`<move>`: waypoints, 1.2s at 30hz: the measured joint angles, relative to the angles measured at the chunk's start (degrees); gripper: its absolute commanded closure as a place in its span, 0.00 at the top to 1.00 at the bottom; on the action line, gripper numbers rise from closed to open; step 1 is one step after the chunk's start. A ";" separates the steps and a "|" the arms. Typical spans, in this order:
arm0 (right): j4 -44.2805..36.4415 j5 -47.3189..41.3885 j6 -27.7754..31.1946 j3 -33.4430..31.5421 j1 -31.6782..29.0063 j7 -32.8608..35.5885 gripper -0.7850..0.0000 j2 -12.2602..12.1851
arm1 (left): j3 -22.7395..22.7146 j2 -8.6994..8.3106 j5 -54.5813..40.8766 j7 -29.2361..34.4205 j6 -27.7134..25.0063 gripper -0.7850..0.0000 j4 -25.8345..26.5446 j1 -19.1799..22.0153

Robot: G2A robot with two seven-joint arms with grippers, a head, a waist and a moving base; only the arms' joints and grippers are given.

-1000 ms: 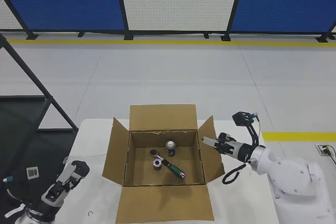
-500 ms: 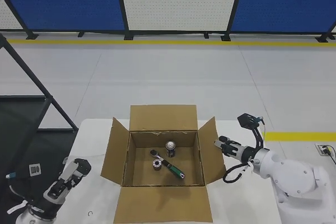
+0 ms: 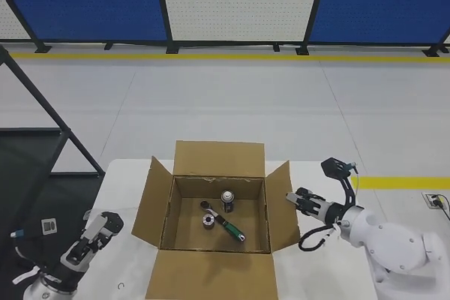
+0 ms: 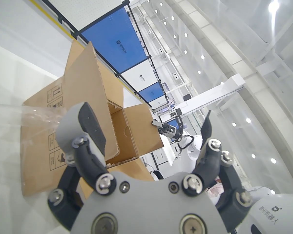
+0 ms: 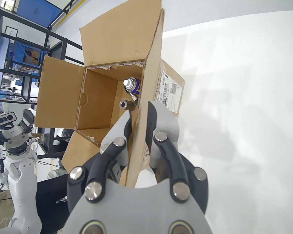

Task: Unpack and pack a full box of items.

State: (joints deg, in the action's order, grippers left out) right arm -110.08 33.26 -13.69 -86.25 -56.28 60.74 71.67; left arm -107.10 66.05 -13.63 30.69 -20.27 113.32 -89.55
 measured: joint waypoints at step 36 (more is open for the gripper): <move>4.31 -18.54 11.52 2.33 0.97 -3.11 1.00 -0.69 | 6.76 -0.98 7.14 6.07 9.18 1.00 0.19 6.98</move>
State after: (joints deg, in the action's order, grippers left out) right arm -105.77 14.72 -2.17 -83.92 -55.30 57.63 70.98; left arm -100.34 65.07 -6.49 36.75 -11.09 113.50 -82.57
